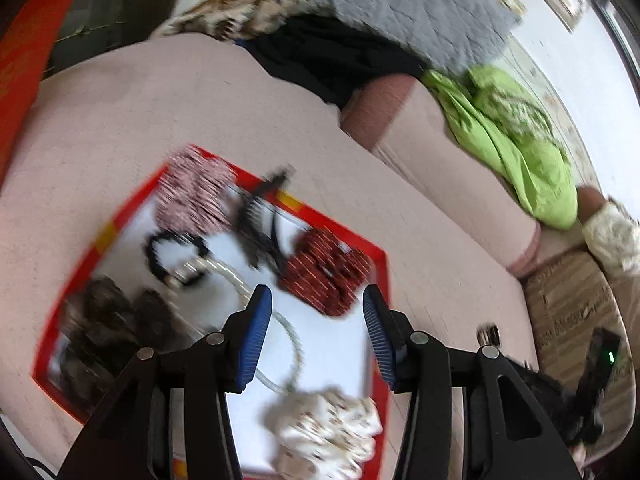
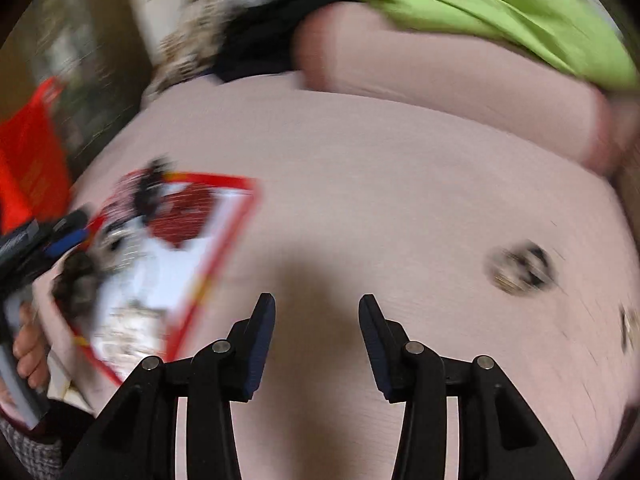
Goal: Organize jewelry
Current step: 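Grasp the black hair tie with the right tool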
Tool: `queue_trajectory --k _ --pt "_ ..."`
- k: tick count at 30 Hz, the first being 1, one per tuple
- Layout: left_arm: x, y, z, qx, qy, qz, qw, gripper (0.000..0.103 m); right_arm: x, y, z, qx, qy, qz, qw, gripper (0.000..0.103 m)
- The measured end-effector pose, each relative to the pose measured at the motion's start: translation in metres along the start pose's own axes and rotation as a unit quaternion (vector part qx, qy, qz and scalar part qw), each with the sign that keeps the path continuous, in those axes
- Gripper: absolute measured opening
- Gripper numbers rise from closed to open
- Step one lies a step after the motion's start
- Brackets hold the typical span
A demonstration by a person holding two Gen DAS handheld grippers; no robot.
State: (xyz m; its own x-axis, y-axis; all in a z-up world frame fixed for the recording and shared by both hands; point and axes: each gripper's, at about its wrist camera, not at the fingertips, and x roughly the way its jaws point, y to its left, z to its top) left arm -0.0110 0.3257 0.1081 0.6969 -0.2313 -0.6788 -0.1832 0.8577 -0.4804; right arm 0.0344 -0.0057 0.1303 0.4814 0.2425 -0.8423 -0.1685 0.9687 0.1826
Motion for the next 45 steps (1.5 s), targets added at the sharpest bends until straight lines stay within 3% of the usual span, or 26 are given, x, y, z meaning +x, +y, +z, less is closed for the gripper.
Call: queue_trajectory --k 3,7,10,14,18,20,22,23,28,31,37,40,45 --pt "0.003 -0.03 -0.013 0.036 0.018 -0.029 0.9988 0.046 -0.011 -0.072 -0.004 0.079 -0.008 -0.036 0.996 0.047" --pt "0.005 -0.083 -0.038 0.129 0.02 -0.041 0.9906 0.047 -0.012 -0.132 -0.001 0.129 -0.015 -0.092 0.987 0.047" --pt "0.013 -0.111 -0.056 0.18 0.031 -0.047 0.9821 0.047 -0.002 -0.163 0.007 0.16 -0.012 -0.111 0.981 0.047" --pt "0.028 -0.133 -0.076 0.21 0.06 -0.066 0.9737 0.047 0.022 -0.182 0.018 0.175 -0.001 -0.119 0.977 0.047" --pt "0.038 -0.143 -0.084 0.232 0.07 -0.057 0.9686 0.047 0.051 -0.181 0.033 0.16 0.011 -0.132 0.978 0.047" --pt "0.044 -0.146 -0.085 0.238 0.075 -0.052 0.9669 0.047 0.064 -0.178 0.038 0.145 0.017 -0.142 0.979 0.04" --pt "0.048 -0.147 -0.086 0.241 0.079 -0.051 0.9659 0.047 0.079 -0.18 0.04 0.127 0.032 -0.163 0.978 0.018" --pt "0.05 -0.147 -0.087 0.243 0.081 -0.049 0.9653 0.047 0.082 -0.179 0.04 0.124 0.035 -0.165 0.978 0.014" --pt "0.062 -0.152 -0.092 0.25 0.096 -0.044 0.9624 0.047 0.071 -0.193 0.028 0.152 0.02 -0.14 0.978 0.01" --pt "0.065 -0.157 -0.096 0.259 0.1 -0.043 0.9598 0.047 0.054 -0.202 0.004 0.171 0.021 -0.117 0.978 0.01" --pt "0.069 -0.162 -0.114 0.283 0.103 -0.03 0.9529 0.047 0.025 -0.197 -0.046 0.148 0.013 -0.094 0.984 0.01" --pt "0.077 -0.162 -0.13 0.295 0.117 -0.002 0.9483 0.047 0.023 -0.197 -0.052 0.149 -0.002 -0.086 0.985 0.011" --pt "0.08 -0.184 -0.133 0.286 0.13 0.016 0.9492 0.047 0.026 -0.201 -0.049 0.154 0.006 -0.064 0.986 0.011"
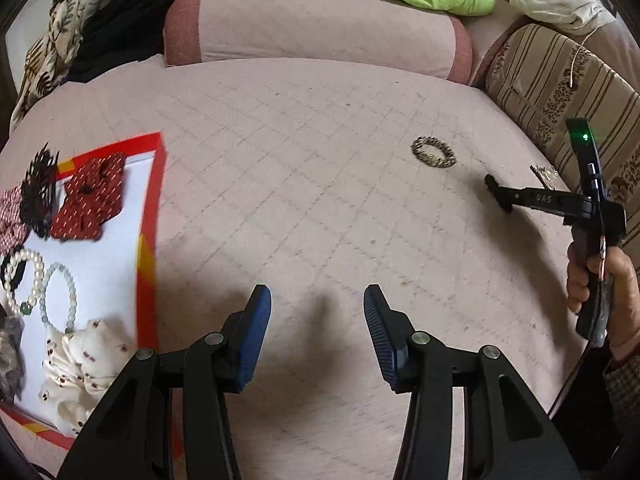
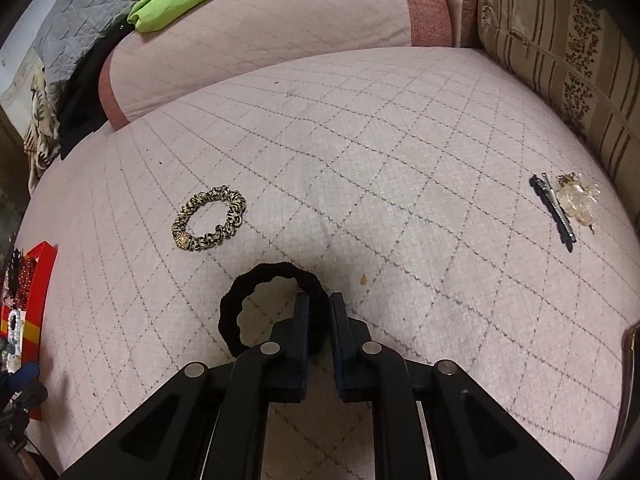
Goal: Organize jewelry
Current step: 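Grasp the black hair tie with the right tool, then grasp the leopard-print hair tie with the left tool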
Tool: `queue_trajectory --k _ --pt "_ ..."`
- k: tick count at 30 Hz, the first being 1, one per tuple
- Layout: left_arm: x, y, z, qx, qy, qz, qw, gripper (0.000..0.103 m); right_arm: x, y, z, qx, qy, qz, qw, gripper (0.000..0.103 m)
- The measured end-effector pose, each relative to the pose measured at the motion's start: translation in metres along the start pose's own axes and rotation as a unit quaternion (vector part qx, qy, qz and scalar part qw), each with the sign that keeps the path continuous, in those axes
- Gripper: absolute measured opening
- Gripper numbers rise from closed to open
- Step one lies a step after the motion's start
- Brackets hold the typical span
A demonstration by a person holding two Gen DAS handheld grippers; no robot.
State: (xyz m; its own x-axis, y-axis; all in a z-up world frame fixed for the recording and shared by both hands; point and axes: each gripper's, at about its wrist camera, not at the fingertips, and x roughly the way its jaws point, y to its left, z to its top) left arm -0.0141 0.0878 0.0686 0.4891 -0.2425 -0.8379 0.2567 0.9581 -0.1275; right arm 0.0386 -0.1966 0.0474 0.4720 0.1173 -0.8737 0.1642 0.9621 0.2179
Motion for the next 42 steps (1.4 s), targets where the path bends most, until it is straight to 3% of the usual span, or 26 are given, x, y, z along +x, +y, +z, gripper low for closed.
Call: queue_trajectory --k 7,12,18,23,28,32,36,42 --pt "0.037 -0.057 0.067 0.005 0.013 -0.014 0.9998 0.047 0.001 -0.01 0.005 0.026 0.022 0.035 0.999 0.011" --pt "0.091 -0.095 0.108 0.032 0.033 0.007 0.9989 0.047 0.001 -0.021 0.003 0.057 0.027 0.064 0.996 0.011" --pt "0.133 -0.111 0.135 0.059 0.042 0.032 0.9969 0.047 0.001 -0.026 0.004 0.068 0.031 0.077 0.994 0.012" --pt "0.157 -0.114 0.141 0.059 0.054 0.032 0.9963 0.047 0.002 -0.026 0.004 0.062 0.029 0.078 0.995 0.012" --pt "0.161 -0.123 0.139 0.06 0.036 0.046 0.9965 0.046 0.003 -0.021 0.001 0.049 0.024 0.068 0.996 0.012" --pt "0.157 -0.131 0.135 0.067 0.046 0.032 0.9962 0.005 0.003 -0.013 0.001 0.022 0.018 0.05 0.998 0.012" --pt "0.139 -0.13 0.128 0.06 0.046 0.018 0.997 0.005 0.001 -0.008 0.001 0.01 0.009 0.04 0.999 0.01" --pt "0.098 -0.117 0.119 0.043 0.032 -0.003 0.9986 0.005 -0.002 -0.014 0.001 0.038 0.006 0.076 0.996 0.009"
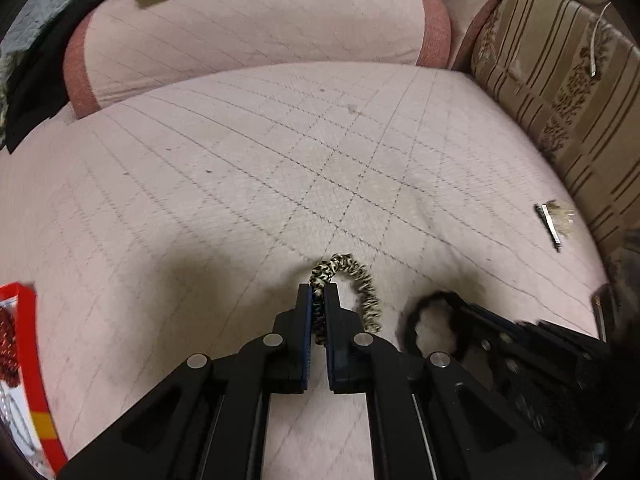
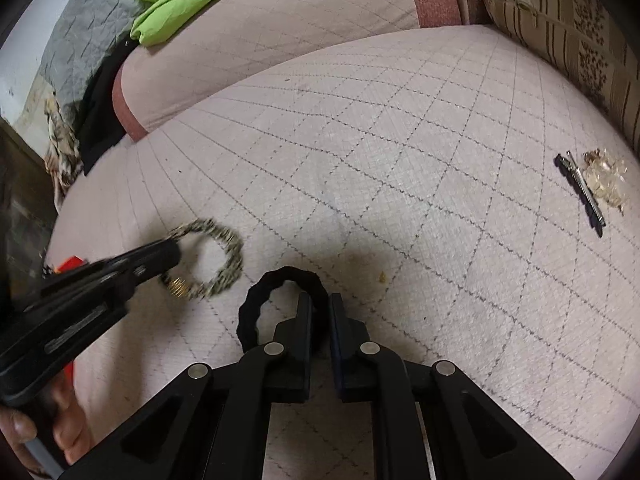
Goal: Organize jewelry
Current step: 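Grasp the leopard-print hair tie with the left tool, then carry the leopard hair tie toward the box with the left tool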
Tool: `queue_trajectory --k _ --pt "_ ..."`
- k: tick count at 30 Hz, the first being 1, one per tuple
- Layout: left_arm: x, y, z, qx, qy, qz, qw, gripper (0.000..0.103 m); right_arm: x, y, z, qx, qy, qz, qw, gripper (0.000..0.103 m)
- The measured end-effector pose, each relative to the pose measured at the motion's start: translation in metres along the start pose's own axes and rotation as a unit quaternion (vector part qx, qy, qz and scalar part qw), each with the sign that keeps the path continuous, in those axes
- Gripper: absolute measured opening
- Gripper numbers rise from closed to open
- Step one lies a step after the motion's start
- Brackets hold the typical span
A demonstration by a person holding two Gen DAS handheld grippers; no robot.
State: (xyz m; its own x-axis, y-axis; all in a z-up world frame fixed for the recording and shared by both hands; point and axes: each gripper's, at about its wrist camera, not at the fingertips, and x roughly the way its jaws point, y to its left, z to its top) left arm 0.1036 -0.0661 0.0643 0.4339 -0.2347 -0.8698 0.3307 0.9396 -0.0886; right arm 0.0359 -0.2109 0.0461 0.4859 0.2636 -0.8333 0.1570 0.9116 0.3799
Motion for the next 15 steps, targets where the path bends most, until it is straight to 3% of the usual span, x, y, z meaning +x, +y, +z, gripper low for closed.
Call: queue_trajectory --k 8,15 --pt "-0.074 0.018 -0.028 -0.022 -0.041 -0.008 0.9989 0.005 -0.017 0.02 -0.008 -0.013 -0.026 0.034 0.999 0.008" --pt "-0.13 0.032 -0.064 -0.049 -0.082 0.036 0.9948 0.005 -0.038 0.043 -0.022 -0.04 -0.053 0.034 0.997 0.008"
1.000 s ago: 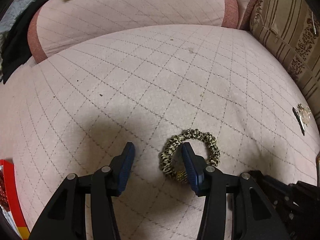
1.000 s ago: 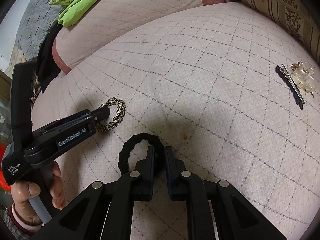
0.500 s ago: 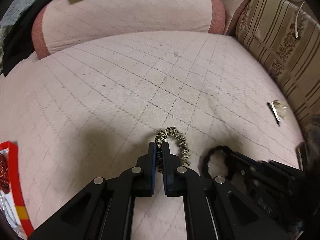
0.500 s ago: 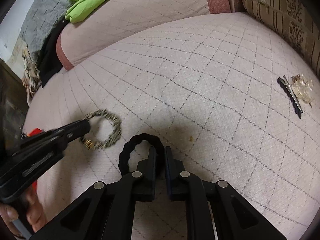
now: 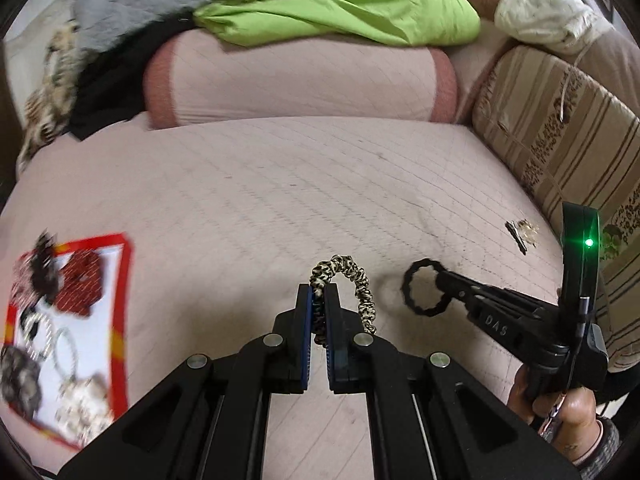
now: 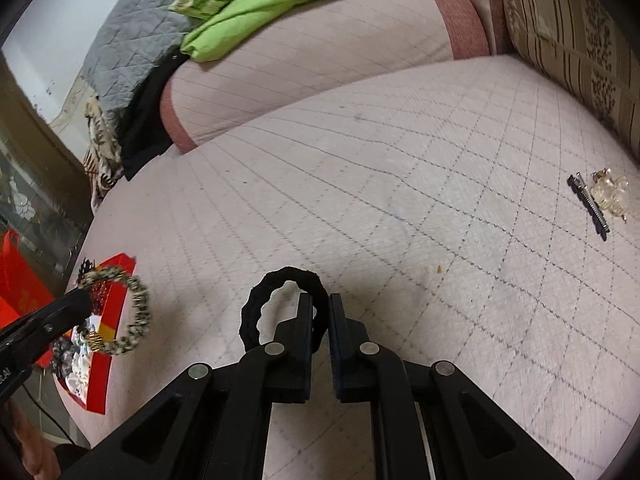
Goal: Organize jewelry
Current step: 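Carry the leopard hair tie toward the box with the left tool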
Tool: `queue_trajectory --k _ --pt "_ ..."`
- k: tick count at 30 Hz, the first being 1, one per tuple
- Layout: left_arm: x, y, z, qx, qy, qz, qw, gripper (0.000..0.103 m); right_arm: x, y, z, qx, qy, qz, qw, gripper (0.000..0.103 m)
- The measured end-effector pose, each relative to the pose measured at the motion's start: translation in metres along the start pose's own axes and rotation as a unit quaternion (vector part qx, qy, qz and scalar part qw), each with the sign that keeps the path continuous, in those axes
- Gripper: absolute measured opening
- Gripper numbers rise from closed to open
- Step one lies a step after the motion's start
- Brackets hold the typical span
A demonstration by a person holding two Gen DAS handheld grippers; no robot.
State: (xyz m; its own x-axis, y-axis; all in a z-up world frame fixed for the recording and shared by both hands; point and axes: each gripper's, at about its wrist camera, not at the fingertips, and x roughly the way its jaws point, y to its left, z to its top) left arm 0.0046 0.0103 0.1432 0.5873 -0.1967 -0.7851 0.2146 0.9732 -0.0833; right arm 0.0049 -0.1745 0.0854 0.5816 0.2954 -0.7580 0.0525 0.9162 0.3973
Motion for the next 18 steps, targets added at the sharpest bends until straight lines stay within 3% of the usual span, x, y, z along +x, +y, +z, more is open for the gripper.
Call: queue_trajectory --k 8,18 --pt "-0.036 0.031 -0.038 -0.051 -0.016 0.05 0.9973 0.005 -0.026 0.038 -0.028 -0.052 -0.022 -0.022 0.998 0.008" --pt "-0.09 0.05 -0.074 -0.052 -0.059 0.108 0.9911 0.005 -0.07 0.091 -0.089 -0.116 -0.048 -0.061 0.99 0.008"
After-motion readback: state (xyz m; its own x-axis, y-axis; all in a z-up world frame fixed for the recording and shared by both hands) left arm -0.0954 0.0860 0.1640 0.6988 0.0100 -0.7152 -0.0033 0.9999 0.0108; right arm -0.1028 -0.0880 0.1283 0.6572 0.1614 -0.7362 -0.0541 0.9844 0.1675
